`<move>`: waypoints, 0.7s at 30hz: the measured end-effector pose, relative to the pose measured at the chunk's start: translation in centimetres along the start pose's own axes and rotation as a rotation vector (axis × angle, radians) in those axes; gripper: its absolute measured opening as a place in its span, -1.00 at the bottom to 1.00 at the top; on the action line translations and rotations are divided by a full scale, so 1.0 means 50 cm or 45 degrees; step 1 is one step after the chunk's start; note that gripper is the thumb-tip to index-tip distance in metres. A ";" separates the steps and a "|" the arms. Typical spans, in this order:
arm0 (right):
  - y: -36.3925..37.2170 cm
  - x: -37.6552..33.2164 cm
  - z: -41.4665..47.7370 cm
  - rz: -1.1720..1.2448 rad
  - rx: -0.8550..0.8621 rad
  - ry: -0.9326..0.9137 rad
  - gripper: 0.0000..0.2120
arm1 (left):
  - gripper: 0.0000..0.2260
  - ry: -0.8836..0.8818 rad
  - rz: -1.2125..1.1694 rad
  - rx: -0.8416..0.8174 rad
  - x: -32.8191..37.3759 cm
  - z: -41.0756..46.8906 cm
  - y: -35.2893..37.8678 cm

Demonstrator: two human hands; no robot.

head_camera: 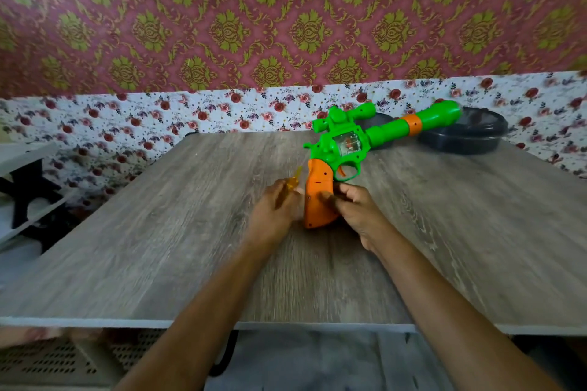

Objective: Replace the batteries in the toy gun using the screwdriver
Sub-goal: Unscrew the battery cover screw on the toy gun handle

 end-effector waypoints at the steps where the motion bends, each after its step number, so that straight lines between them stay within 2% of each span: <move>1: -0.003 -0.002 0.001 -0.012 0.017 -0.006 -0.72 | -0.79 0.006 -0.006 0.083 0.003 0.000 -0.017; 3: -0.009 -0.003 0.003 -0.018 0.033 -0.010 -0.70 | -0.80 0.143 0.072 0.207 0.029 -0.004 -0.049; 5: -0.015 -0.001 0.008 -0.002 0.046 -0.013 -0.68 | -0.70 0.415 0.254 0.263 0.085 -0.025 -0.066; 7: -0.025 0.004 0.013 0.018 0.072 -0.003 -0.67 | -0.69 0.660 0.266 0.363 0.133 -0.048 -0.084; 9: -0.037 0.004 0.019 0.034 0.098 0.001 -0.66 | -0.73 0.677 0.084 0.469 0.148 -0.056 -0.117; 13: -0.056 0.002 0.024 0.031 0.128 0.034 -0.67 | -0.73 0.502 -0.277 0.571 0.133 -0.053 -0.160; 16: -0.049 -0.002 0.018 0.031 0.094 0.035 -0.69 | -0.71 0.565 -0.208 0.530 0.146 -0.061 -0.146; 19: -0.037 -0.012 0.009 0.048 0.014 -0.017 -0.72 | -0.56 0.744 -0.038 0.451 0.173 -0.079 -0.117; 21: -0.032 -0.017 0.004 0.052 -0.029 -0.039 -0.73 | -0.61 0.863 0.070 0.449 0.188 -0.093 -0.104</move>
Point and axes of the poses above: each hand's wrist, its own z-axis towards the middle knuckle, its own y-axis out of the palm, x = y × z, the point moved 10 cm from there along z, towards the middle knuckle, and after that the axes turned 8 degrees about x, right-handed, at the moved point
